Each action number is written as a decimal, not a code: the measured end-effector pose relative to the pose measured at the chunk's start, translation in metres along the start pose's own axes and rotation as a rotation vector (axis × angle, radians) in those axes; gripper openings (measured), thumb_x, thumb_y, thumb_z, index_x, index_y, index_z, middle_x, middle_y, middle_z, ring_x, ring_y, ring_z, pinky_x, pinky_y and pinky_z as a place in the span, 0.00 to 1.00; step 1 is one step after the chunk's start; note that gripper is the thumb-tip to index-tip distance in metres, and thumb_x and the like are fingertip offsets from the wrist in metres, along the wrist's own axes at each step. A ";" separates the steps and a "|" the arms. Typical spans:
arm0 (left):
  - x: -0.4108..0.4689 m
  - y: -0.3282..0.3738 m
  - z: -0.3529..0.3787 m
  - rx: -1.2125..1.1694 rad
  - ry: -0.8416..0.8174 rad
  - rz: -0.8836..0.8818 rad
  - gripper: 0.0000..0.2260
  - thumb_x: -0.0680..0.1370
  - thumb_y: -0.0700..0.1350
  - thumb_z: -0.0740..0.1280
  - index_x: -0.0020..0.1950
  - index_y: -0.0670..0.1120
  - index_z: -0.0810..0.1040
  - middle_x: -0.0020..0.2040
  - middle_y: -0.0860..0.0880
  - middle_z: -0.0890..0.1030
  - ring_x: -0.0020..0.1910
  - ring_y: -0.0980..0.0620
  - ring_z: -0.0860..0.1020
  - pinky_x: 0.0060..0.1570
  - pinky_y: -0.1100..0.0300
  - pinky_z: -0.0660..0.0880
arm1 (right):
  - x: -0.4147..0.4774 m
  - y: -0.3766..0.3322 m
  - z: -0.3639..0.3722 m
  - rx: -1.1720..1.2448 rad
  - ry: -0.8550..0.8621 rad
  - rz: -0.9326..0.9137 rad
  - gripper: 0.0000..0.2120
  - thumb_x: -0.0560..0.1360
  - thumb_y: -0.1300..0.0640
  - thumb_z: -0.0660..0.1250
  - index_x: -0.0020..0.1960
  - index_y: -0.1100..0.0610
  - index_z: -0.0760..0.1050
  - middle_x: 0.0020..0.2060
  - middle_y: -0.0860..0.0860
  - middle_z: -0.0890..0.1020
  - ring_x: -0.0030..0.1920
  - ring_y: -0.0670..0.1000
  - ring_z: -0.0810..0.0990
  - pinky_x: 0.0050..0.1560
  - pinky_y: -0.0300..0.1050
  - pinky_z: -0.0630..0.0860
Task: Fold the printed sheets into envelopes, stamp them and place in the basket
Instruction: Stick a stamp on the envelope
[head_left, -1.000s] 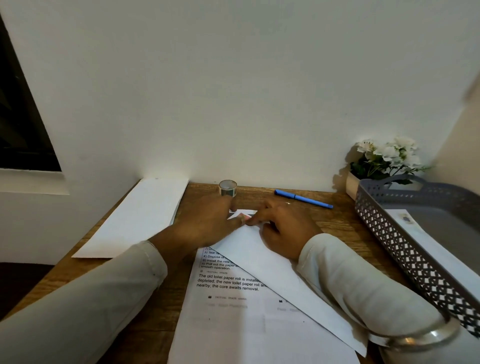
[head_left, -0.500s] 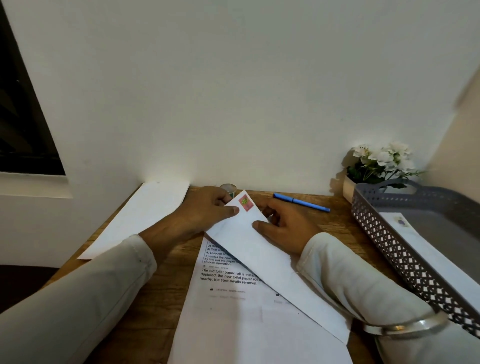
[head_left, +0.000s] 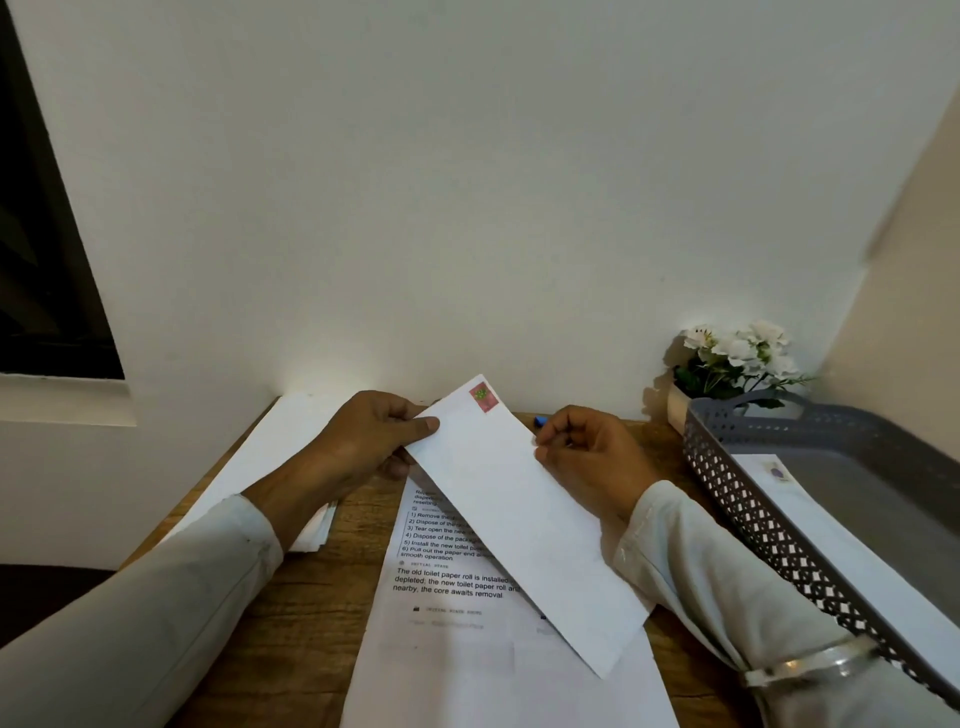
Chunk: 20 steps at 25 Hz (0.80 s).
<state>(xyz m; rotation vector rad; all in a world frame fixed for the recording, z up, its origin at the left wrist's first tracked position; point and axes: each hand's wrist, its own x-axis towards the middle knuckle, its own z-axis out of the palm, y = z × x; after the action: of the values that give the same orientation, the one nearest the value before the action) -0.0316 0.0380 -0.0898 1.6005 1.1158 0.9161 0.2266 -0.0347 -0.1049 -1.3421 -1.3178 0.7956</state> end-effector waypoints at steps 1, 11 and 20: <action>0.000 0.000 0.000 0.001 0.028 0.006 0.08 0.77 0.46 0.72 0.47 0.40 0.83 0.36 0.42 0.85 0.29 0.50 0.79 0.29 0.60 0.78 | -0.002 -0.002 -0.004 -0.007 -0.050 0.008 0.06 0.74 0.69 0.73 0.44 0.59 0.82 0.37 0.62 0.80 0.38 0.56 0.79 0.41 0.48 0.79; -0.007 0.003 0.015 0.192 0.318 0.179 0.24 0.75 0.67 0.67 0.42 0.45 0.77 0.35 0.49 0.83 0.35 0.49 0.82 0.39 0.53 0.77 | -0.030 -0.020 -0.030 0.050 -0.023 0.032 0.09 0.76 0.71 0.69 0.47 0.61 0.86 0.38 0.58 0.85 0.38 0.56 0.81 0.42 0.46 0.78; -0.029 0.034 0.100 0.482 -0.207 0.427 0.18 0.77 0.63 0.67 0.64 0.58 0.75 0.58 0.64 0.78 0.54 0.61 0.79 0.52 0.62 0.77 | -0.058 -0.077 -0.101 -0.233 0.272 0.040 0.13 0.77 0.69 0.68 0.49 0.54 0.86 0.53 0.54 0.84 0.52 0.57 0.82 0.55 0.50 0.81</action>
<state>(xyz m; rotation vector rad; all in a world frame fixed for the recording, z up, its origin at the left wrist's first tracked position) 0.0595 -0.0223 -0.0859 2.3367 0.9039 0.7525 0.2910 -0.1245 -0.0200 -1.6036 -1.1957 0.4744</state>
